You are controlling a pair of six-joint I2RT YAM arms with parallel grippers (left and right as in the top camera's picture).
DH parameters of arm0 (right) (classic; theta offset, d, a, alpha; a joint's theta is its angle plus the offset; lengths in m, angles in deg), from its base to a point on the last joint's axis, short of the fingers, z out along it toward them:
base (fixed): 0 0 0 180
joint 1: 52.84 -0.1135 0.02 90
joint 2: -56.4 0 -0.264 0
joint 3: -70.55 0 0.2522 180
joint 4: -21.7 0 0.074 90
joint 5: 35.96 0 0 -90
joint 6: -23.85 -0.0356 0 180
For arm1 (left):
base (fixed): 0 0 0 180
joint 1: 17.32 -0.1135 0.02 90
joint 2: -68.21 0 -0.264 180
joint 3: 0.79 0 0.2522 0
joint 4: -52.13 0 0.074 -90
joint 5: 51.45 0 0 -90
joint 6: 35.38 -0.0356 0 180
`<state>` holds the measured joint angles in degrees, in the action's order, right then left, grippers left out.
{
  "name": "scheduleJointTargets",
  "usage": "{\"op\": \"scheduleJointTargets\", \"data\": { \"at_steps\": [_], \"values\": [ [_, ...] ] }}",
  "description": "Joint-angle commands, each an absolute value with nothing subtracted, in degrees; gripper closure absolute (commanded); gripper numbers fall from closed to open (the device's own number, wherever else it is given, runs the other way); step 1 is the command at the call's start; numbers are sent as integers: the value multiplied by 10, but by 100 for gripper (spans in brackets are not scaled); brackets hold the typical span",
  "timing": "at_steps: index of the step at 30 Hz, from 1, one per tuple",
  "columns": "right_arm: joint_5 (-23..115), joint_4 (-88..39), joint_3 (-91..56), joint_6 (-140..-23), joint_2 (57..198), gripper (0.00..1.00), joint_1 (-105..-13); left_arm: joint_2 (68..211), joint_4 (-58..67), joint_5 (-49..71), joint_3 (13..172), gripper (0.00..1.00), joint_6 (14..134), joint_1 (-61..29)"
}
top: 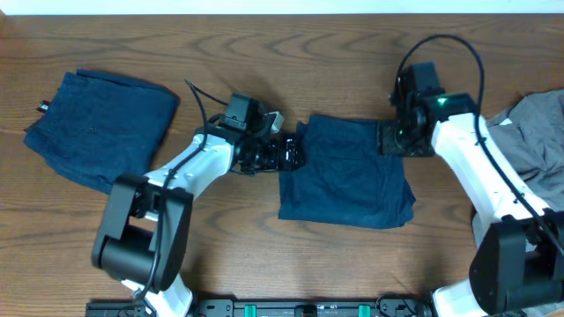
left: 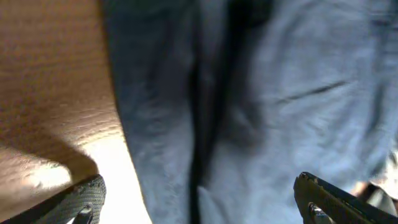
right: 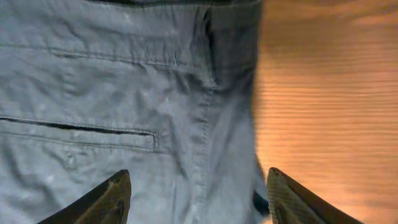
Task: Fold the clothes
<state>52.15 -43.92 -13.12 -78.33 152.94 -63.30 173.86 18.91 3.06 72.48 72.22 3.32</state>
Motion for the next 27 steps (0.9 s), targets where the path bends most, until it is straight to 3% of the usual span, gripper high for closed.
{"op": "scheduleJointTargets", "data": {
  "at_steps": [1, 10, 11, 12, 13, 14, 15, 17, 22, 27],
  "values": [
    [475, -404, -74, -794, 1539, 33, -630, 1773, 200, 67, 725, 2, 776, 50],
    [469, -331, 20, -794, 1539, 34, -630, 1792, 254, 28, 725, 1, 789, 120],
    [469, -330, 22, -794, 1539, 34, -630, 1792, 262, 28, 725, 9, 789, 126],
    [469, -330, 22, -794, 1539, 34, -630, 1791, 275, 28, 725, 24, 789, 132],
    [469, -330, 22, -794, 1539, 34, -630, 1791, 287, 28, 725, 41, 789, 134],
    [469, -330, 22, -794, 1539, 34, -630, 1790, 302, 28, 725, 66, 790, 134],
    [469, -331, 22, -794, 1539, 35, -630, 1788, 314, 28, 725, 81, 792, 133],
    [469, -333, 22, -794, 1539, 35, -630, 1780, 328, 28, 725, 93, 796, 128],
    [439, -343, 12, -787, 1534, 30, -628, 1731, 312, 84, 725, 94, 761, 99],
    [411, -392, -34, -766, 1505, 28, -614, 1639, 259, 196, 727, 94, 706, 15]
  ]
}}
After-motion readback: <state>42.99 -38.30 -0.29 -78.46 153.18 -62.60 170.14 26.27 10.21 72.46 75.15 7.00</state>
